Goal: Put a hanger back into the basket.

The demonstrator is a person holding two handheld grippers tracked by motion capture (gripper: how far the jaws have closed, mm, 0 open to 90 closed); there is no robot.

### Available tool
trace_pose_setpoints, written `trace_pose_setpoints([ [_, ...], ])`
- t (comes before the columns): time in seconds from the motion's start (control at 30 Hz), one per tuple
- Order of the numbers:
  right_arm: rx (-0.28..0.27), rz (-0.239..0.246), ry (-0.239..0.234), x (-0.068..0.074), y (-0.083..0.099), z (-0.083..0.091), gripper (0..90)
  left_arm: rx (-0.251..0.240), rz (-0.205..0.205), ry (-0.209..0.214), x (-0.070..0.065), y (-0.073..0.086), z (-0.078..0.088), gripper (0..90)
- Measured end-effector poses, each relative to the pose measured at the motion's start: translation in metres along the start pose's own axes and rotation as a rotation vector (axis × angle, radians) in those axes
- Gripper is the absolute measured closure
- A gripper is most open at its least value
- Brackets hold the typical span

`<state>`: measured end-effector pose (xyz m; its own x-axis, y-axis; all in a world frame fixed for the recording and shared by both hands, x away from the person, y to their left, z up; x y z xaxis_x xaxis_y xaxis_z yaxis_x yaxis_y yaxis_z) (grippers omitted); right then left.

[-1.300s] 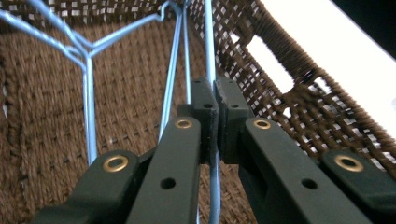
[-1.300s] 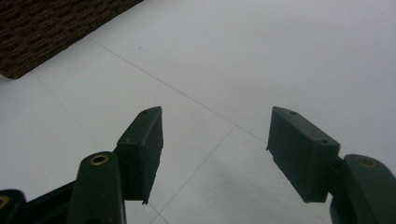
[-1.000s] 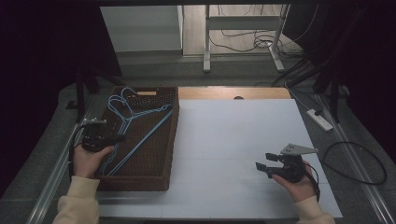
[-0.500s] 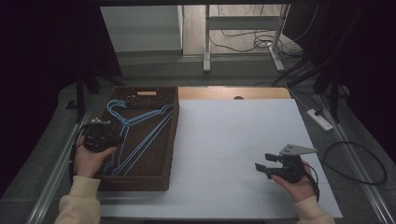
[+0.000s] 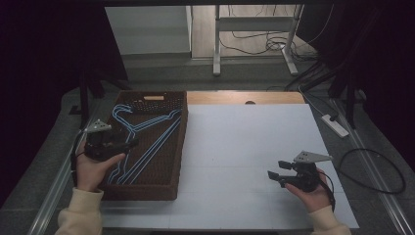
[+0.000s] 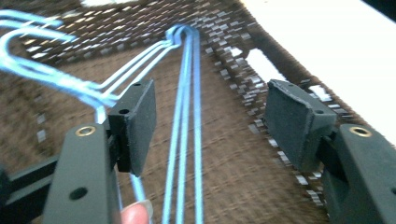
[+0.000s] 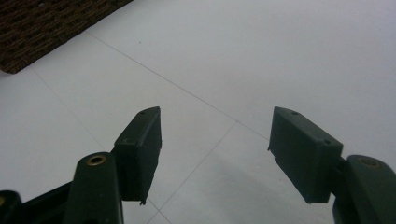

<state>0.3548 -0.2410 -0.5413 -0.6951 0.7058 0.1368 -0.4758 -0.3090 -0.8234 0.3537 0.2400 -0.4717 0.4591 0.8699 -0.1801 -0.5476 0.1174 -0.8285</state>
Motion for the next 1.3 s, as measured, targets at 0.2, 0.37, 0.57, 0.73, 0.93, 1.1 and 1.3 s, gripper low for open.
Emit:
trace_pose_setpoints([
  [0.2,-0.005,-0.003,0.003,-0.001,0.0,0.002,33.8,-0.046,-0.024,0.075,-0.025,-0.001,0.008,32.3],
  [0.37,-0.01,-0.008,0.005,-0.002,-0.001,0.004,33.2,-0.073,-0.037,0.11,-0.043,0.009,0.015,31.8],
  [0.57,-0.021,-0.017,0.012,-0.004,0.001,0.009,33.0,-0.08,-0.07,0.143,-0.065,0.026,0.015,31.2],
  [0.73,-0.021,-0.01,0.023,-0.006,0.002,0.01,32.6,-0.075,-0.101,0.148,-0.077,0.033,0.014,30.8],
  [0.93,-0.016,-0.001,0.033,-0.009,0.003,0.01,32.0,-0.076,-0.132,0.156,-0.091,0.04,0.013,30.5],
  [1.1,-0.017,-0.001,0.034,-0.009,0.003,0.01,31.8,-0.079,-0.135,0.151,-0.092,0.041,0.01,30.5],
  [1.3,-0.016,0.001,0.034,-0.009,0.003,0.01,31.4,-0.082,-0.139,0.146,-0.091,0.041,0.009,30.5],
])
Point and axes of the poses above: each handheld gripper's, and its own axes: z roughly backward along the jaws, y roughly out of its underside, x roughly to its left, the point moved 9 cm from there along -z, roughly forward along the jaws, and after that the axes turned 3 degrees about -x, right-handed, at the moved point
